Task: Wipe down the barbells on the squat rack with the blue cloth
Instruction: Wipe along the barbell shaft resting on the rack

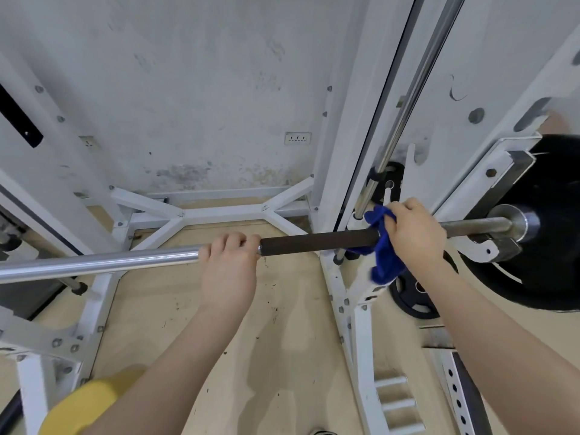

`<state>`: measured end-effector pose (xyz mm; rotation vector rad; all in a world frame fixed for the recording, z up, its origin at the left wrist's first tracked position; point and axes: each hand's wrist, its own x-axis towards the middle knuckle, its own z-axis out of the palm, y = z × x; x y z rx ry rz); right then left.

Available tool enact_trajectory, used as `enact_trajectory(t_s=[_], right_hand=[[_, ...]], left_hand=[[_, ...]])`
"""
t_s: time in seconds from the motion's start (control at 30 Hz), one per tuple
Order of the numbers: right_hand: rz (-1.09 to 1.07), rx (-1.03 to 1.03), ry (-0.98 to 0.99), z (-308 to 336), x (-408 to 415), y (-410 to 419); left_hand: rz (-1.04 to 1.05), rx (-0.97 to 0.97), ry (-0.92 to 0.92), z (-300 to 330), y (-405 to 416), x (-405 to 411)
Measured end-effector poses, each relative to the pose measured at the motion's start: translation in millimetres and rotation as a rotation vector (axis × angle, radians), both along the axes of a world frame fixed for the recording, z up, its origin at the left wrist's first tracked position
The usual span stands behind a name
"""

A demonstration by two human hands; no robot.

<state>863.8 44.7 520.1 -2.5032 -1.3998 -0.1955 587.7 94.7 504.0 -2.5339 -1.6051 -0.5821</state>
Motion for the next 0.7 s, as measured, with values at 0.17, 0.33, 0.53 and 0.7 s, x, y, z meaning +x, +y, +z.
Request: enact_trajectory(t_s=[0.17, 0.33, 0.53, 0.7], right_hand=[[0.171, 0.125, -0.036, -10, -38, -6], [0.264, 0.009, -0.086, -6, -2, -13], [-0.040, 0.019, -0.135, -4, 64, -26], [0.265, 0.070, -0.130, -18, 15, -22]], left_hand=[[0.016, -0.016, 0.050, 11, -12, 36], [-0.151, -0.077, 0.044, 19, -20, 82], [-0.262, -0.097, 0.065, 19, -21, 122], [-0.296, -0.157, 0.166, 13, -19, 152]])
